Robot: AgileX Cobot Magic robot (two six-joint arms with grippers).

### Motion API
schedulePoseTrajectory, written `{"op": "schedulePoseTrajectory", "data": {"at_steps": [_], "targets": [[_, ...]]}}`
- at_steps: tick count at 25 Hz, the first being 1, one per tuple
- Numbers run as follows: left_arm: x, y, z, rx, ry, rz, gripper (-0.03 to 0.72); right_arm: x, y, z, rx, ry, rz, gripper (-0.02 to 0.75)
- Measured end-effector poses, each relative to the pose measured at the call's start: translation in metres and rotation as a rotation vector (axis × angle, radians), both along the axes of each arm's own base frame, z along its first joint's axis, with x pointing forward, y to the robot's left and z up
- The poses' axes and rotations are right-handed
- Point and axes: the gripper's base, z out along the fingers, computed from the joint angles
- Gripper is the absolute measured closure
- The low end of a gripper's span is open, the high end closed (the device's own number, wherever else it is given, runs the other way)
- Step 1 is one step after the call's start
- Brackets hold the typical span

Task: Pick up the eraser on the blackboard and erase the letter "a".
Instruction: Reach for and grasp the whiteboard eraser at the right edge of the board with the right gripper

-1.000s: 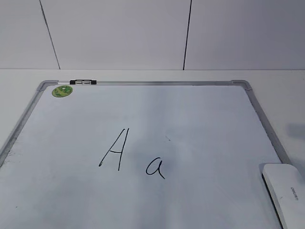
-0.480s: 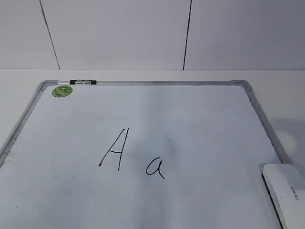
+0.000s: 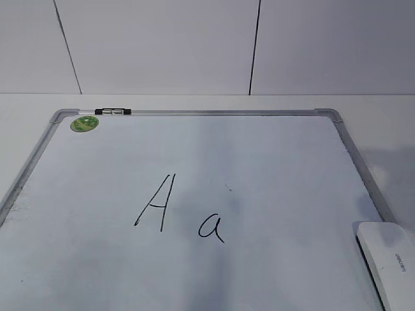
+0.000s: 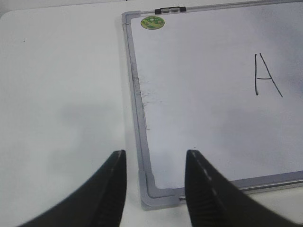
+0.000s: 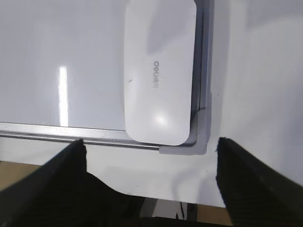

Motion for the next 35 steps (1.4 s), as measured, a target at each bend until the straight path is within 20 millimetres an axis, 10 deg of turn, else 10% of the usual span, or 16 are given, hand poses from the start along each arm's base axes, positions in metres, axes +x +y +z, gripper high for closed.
{"op": "schedulePoseTrajectory", "data": {"at_steps": [35], "targets": [[0.000,-0.001,0.000,-0.012,0.001,-0.008,0.311,0.053,0.042,-0.049,-0.153,0.225,0.015,0.083]]}}
